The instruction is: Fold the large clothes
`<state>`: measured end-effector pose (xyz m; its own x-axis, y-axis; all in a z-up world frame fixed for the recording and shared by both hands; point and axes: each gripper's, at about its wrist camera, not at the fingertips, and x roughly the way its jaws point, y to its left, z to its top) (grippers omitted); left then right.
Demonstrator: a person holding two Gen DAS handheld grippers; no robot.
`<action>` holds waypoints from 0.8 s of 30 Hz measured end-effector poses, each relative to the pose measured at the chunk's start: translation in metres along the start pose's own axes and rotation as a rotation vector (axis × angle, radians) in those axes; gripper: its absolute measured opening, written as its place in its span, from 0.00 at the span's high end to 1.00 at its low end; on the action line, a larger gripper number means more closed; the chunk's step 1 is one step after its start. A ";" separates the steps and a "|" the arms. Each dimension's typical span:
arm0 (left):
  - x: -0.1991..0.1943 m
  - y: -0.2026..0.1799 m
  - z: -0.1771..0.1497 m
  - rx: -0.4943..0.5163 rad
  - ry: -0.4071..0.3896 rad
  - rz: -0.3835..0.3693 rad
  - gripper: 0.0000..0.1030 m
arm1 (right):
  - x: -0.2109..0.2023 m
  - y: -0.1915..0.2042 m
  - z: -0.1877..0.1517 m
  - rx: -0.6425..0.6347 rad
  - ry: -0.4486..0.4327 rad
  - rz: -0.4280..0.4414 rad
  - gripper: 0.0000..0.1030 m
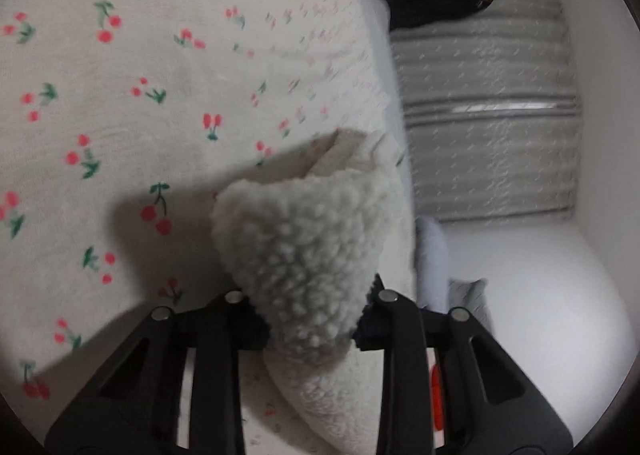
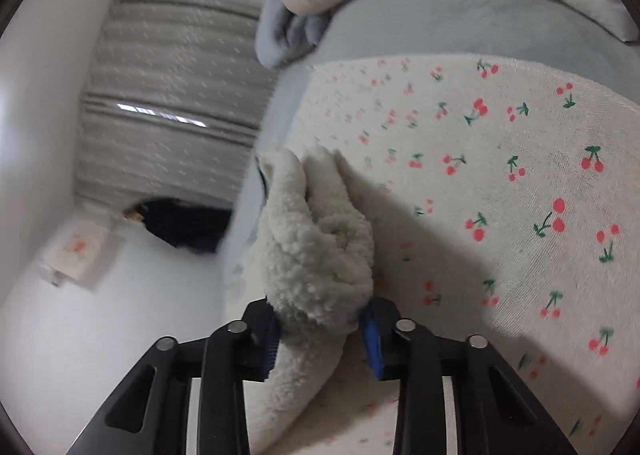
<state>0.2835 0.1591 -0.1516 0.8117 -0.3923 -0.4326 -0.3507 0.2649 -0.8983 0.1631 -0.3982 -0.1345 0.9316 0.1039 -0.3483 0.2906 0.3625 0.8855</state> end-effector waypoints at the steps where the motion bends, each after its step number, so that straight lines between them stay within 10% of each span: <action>1: -0.007 -0.007 -0.004 0.040 -0.028 0.009 0.71 | -0.005 0.008 -0.004 -0.015 -0.011 0.002 0.68; 7: 0.005 -0.009 0.000 0.061 0.007 0.157 0.50 | -0.012 0.026 -0.010 -0.098 0.038 -0.293 0.51; 11: 0.014 -0.022 -0.004 0.132 0.005 0.159 0.36 | -0.035 0.036 -0.002 -0.161 -0.080 -0.413 0.41; 14: 0.023 -0.029 0.002 0.164 -0.015 0.189 0.34 | -0.043 0.082 -0.005 -0.305 -0.129 -0.415 0.36; 20: 0.015 -0.050 0.002 0.265 -0.120 0.204 0.66 | 0.019 0.177 -0.050 -0.595 0.006 -0.300 0.38; 24: -0.011 -0.068 -0.003 0.321 -0.161 0.171 0.68 | 0.065 0.197 -0.103 -0.690 0.198 -0.214 0.70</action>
<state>0.2974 0.1427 -0.0860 0.8257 -0.1825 -0.5338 -0.3446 0.5861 -0.7334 0.2581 -0.2248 -0.0143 0.7945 0.1064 -0.5979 0.1982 0.8852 0.4209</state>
